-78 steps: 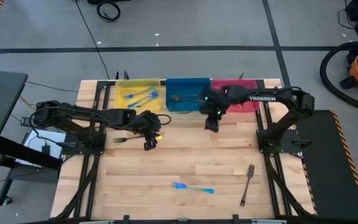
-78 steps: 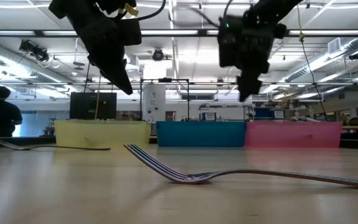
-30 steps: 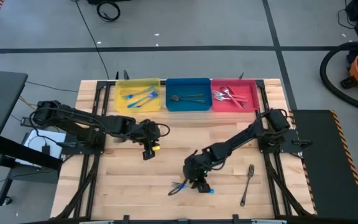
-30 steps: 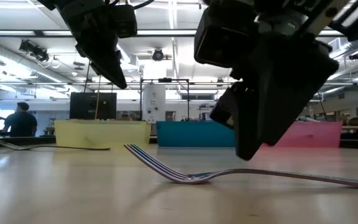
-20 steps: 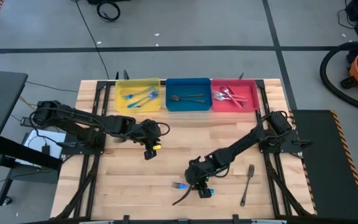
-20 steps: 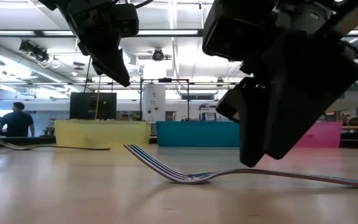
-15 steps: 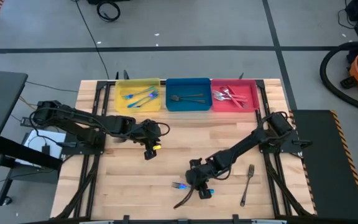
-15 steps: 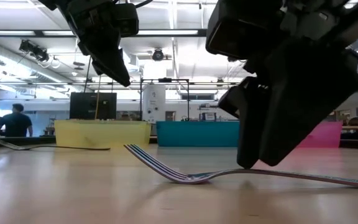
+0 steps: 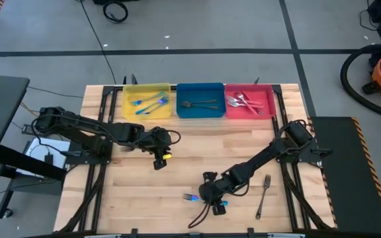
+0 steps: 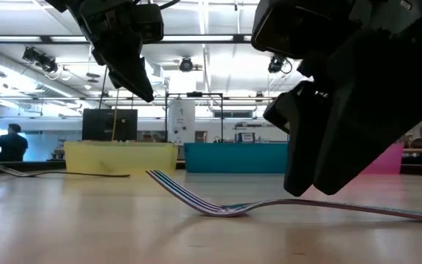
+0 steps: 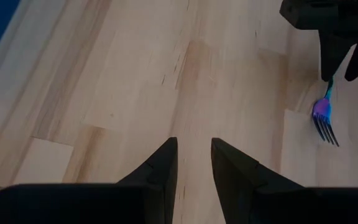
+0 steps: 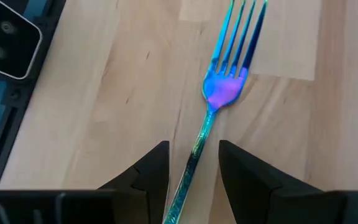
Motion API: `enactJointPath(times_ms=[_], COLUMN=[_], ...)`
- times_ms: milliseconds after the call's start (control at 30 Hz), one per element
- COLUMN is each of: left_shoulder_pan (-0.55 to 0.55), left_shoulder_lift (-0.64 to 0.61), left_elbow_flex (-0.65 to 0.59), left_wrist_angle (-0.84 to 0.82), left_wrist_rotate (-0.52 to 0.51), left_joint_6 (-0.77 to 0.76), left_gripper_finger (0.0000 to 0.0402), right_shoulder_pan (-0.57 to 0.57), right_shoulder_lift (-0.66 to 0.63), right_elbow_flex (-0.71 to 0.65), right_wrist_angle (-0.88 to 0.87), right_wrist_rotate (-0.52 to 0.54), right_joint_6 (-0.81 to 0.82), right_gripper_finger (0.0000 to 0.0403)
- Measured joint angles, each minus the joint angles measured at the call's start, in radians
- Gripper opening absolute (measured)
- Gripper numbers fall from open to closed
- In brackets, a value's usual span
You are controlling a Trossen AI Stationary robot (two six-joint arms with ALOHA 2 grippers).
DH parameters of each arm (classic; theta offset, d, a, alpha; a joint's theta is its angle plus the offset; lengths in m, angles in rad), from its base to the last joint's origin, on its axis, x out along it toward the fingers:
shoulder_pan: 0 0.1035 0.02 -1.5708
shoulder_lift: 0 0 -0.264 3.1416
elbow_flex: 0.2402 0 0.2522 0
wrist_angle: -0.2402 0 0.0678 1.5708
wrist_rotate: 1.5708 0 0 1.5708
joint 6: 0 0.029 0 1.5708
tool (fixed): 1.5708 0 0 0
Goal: Sort silverware by color (type)
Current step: Put the iridescent fork into the yellow bin
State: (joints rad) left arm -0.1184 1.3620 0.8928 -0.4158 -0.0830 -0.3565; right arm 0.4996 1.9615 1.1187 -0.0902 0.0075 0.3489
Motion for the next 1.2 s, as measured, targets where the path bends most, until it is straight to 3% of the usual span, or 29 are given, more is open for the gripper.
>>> enactJointPath(times_ms=[400,833,1067,1200], left_shoulder_pan=[0.0,0.0,0.001,0.018], left_shoulder_lift=[0.001,0.001,0.001,0.001], left_elbow_flex=[0.0,0.0,0.0,0.0], left_wrist_angle=[0.01,0.015,0.015,0.018], left_wrist_rotate=[0.0,0.0,-0.001,-0.005], left_joint_6=[0.001,0.002,0.002,0.016], left_gripper_finger=[0.0098,0.0098,0.0098,0.0098], right_shoulder_pan=[0.013,0.011,-0.023,-0.067], right_shoulder_lift=[0.051,0.059,0.046,-0.015], right_elbow_flex=[0.007,0.005,0.025,0.025], right_wrist_angle=[0.011,-0.017,-0.035,-0.098], right_wrist_rotate=[0.084,0.154,0.082,0.099], right_joint_6=[0.007,0.027,0.042,-0.03], right_gripper_finger=[0.0142,0.0015,0.0015,0.0015])
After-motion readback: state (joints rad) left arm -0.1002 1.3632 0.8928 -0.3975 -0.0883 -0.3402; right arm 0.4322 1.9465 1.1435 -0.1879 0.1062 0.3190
